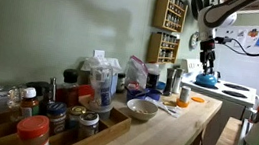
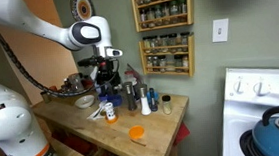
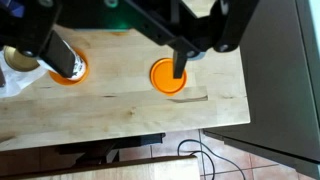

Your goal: Remove the whisk from the blue bowl on the right and put it in the blue bowl on the left

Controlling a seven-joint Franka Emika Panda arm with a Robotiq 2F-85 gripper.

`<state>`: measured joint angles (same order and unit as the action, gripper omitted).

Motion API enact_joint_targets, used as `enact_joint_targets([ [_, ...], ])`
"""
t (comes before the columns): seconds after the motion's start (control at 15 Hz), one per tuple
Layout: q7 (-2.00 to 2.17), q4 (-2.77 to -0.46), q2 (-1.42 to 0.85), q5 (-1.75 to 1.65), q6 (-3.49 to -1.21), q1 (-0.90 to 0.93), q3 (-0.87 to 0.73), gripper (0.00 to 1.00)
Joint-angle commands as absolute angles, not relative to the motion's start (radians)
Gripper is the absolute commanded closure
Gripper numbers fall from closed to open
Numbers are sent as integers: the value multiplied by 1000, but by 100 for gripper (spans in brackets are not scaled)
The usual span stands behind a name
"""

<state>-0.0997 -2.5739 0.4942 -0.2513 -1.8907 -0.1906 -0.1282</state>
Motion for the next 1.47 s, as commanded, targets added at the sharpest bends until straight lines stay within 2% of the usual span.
enact_joint_targets([
  [0.0,-96,-2572,495,-254,-1886,-181,-136,0],
  [0.4,-111,-2582,506,-241,-1904,-167,-134,0],
  [1.0,-81,-2668,615,7,-2070,84,18,0],
  [1.2,-28,-2699,534,108,-2300,141,69,0],
  [1.4,40,-2711,422,56,-2548,111,116,0],
])
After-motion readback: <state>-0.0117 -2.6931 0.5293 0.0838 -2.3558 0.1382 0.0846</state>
